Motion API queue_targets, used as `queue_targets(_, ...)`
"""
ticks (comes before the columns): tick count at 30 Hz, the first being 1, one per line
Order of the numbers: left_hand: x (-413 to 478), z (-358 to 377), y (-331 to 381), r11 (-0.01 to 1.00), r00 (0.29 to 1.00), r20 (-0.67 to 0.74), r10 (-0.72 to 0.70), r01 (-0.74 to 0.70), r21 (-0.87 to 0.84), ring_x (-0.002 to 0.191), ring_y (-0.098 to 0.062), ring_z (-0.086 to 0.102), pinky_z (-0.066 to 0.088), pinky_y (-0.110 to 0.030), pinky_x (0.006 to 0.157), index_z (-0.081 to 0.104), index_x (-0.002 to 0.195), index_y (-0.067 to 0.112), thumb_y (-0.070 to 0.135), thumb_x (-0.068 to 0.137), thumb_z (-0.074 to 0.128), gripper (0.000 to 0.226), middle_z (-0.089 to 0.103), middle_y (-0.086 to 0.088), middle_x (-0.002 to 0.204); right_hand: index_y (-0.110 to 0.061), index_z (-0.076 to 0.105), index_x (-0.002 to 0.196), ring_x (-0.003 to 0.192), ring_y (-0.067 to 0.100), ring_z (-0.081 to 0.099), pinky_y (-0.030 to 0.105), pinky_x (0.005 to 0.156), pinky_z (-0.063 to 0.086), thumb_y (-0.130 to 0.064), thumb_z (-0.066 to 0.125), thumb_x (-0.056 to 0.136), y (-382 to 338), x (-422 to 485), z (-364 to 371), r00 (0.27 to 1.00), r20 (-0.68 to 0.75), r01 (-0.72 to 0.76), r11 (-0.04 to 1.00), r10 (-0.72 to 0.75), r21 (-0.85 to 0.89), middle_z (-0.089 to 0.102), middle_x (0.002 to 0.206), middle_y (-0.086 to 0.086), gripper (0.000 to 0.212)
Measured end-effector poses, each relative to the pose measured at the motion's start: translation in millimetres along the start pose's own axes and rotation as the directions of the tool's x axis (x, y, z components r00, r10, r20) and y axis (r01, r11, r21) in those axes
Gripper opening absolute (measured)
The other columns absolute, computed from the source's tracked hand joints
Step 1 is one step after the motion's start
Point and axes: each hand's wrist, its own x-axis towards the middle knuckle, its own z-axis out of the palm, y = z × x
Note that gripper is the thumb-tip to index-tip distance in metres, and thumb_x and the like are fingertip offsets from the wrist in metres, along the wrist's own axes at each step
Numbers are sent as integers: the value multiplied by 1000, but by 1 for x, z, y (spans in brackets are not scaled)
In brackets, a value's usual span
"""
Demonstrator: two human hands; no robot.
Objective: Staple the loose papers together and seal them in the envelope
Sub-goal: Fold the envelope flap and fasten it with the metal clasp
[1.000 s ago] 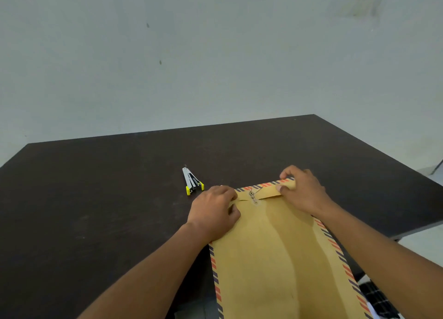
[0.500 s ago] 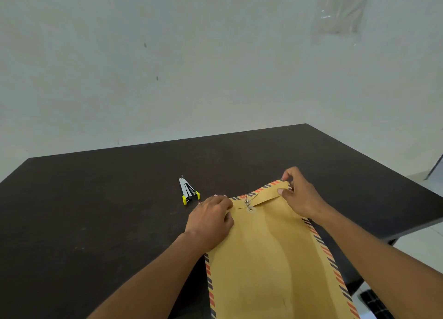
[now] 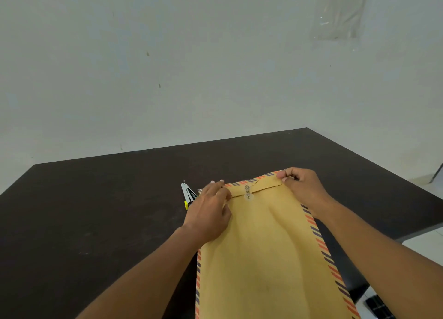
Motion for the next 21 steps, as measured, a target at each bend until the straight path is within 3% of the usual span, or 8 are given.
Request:
queue_targets(2,2,-6,1,1000,999,-44,30,-30,-2,151,-19,18,32,-36,115,57,124,23,25,95,50,30,30,1,160,-16,76,96,97,19,61,37,87,51,-4,54,97,-6,3,-2,999,-47,-17,998,20,60,69,107,0,25)
queue_targets(4,5,-14,4,999,997,-69,42,-42,-7,150,-18,17,36,-36,111,58,123,24,28,96,51,29,28,2,160,-15,77,94,93,22,63,40,85,54,-3,53,96,-13,8,-3,993,-106,-41,988,57,147,71,104,4,27)
queue_targets(7,6,-26,11,995,999,-51,19,-24,-96,145,-16,28,41,-38,108,57,123,28,35,97,52,27,32,6,158,-19,75,82,86,26,69,49,82,60,-1,53,89,-23,17,-2,949,-248,-110,939,197,325,74,99,12,30)
queue_targets(9,4,-31,18,987,996,-66,52,-62,-148,140,-16,39,41,-39,108,58,117,29,39,96,54,24,40,5,153,-19,71,78,82,26,70,46,78,60,-1,52,90,-32,19,-3,907,-313,-133,898,280,420,74,95,13,29)
queue_targets(12,-2,-44,31,976,988,-84,128,-140,-166,126,-12,50,47,-38,100,57,102,29,51,93,54,24,50,8,140,-12,64,76,78,24,71,45,78,61,-2,48,96,-40,16,-6,889,-286,-155,822,357,547,72,86,11,27)
queue_targets(16,-14,-53,47,957,978,83,189,-164,-238,129,-8,45,45,-40,101,64,86,31,75,78,59,45,47,8,141,-1,62,100,85,20,72,42,84,60,8,47,96,-38,8,-10,886,-204,-212,754,417,622,72,98,12,18)
queue_targets(19,-24,-48,46,979,940,288,181,-200,38,147,-20,22,35,-46,113,70,110,37,67,83,61,42,21,1,161,5,49,123,96,26,72,45,85,59,18,46,92,-33,-2,-9,894,-122,-253,711,431,656,69,110,19,33)
queue_targets(21,-31,-40,38,933,934,335,128,-228,278,149,-31,14,27,-53,117,55,137,37,56,92,55,49,11,-5,164,5,45,121,97,28,72,44,81,60,19,47,92,-31,-11,-9,903,-63,-281,694,425,662,68,112,21,33)
